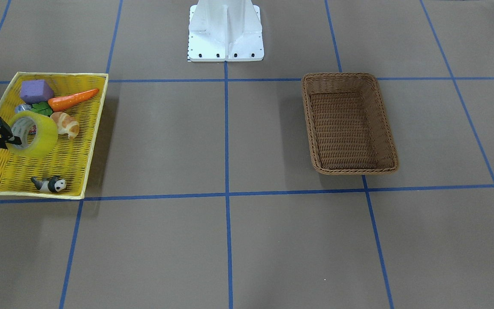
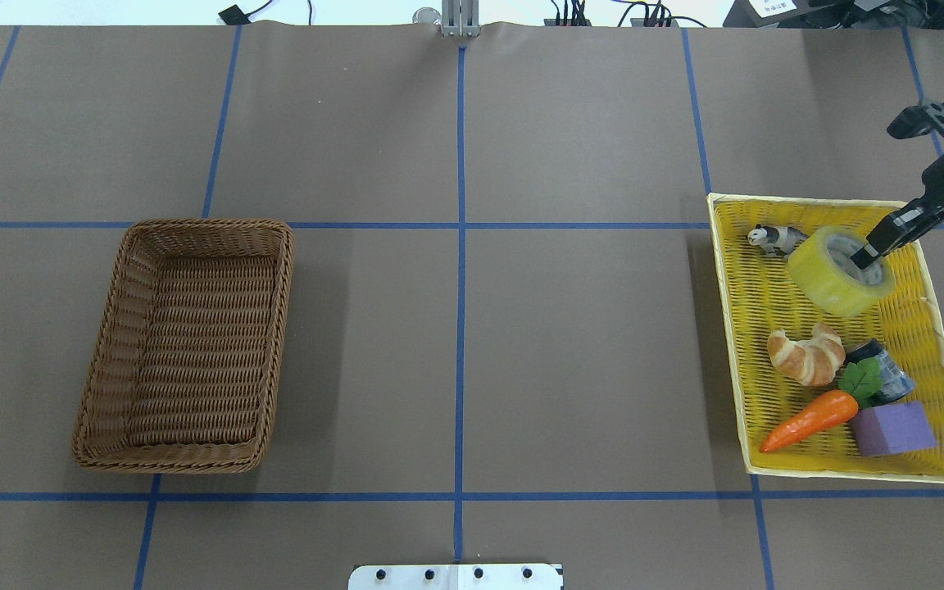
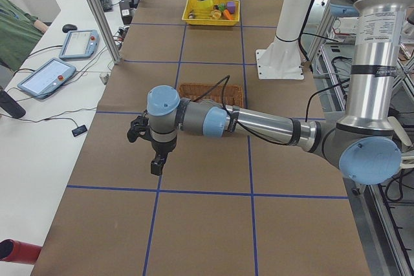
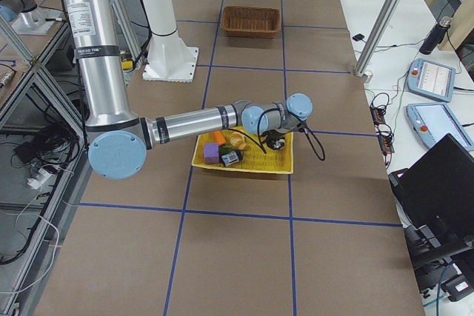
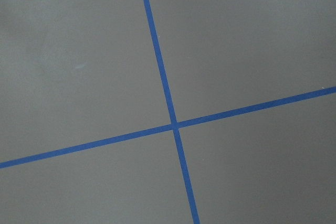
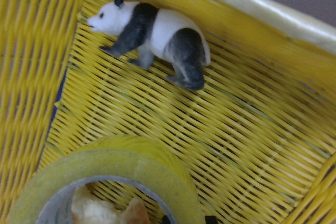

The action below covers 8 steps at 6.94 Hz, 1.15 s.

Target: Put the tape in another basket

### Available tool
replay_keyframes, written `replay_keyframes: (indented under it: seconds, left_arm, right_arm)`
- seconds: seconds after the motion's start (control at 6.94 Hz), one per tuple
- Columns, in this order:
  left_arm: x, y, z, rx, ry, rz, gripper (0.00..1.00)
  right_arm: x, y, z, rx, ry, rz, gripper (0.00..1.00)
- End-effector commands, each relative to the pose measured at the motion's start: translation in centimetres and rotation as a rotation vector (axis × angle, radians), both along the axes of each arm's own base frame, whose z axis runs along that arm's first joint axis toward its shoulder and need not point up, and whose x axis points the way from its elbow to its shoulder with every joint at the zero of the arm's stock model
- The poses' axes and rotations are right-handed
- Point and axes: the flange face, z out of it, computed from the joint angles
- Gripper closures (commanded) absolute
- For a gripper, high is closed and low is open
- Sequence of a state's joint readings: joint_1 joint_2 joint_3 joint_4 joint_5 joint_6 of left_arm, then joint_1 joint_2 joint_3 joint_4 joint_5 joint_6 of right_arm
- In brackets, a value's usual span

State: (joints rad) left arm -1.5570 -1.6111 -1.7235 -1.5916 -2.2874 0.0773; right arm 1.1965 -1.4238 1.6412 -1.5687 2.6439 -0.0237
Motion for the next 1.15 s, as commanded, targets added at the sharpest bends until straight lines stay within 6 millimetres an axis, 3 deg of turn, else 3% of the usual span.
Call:
replay_keyframes:
  seconds: [0.0, 0.14, 0.29, 0.43, 0.58, 1.01]
  left_arm:
    - [0.0, -0.3, -0.9, 0.014, 0.002, -0.004, 0.02]
    - [0.0, -0.3, -2.3, 0.054, 0.003, -0.004, 0.02]
    - [0.1, -0.4, -3.5, 0.1, 0.007, -0.019, 0.01]
    - [0.4, -0.8, -4.8, 0.093, 0.05, -0.131, 0.01]
    - [3.0, -0.9, -6.0, 0.137, 0.124, -0.211, 0.02]
    - [9.4, -0.5, -10.1, 0.044, 0.431, -0.432, 0.02]
  right_arm:
    - [1.1, -1.6, -6.8, 0.057, -0.069, 0.045, 1.0]
    - [0.2, -4.1, -13.4, 0.056, -0.089, 0.096, 1.0]
    - [-0.5, -4.2, -19.3, 0.036, -0.11, 0.139, 1.0]
    - [-1.5, -3.2, -22.1, 0.048, -0.142, 0.151, 1.0]
    - [-2.8, -2.2, -23.9, 0.024, -0.184, 0.19, 1.0]
    - [-10.9, 3.4, -27.7, -0.108, -0.367, 0.355, 1.0]
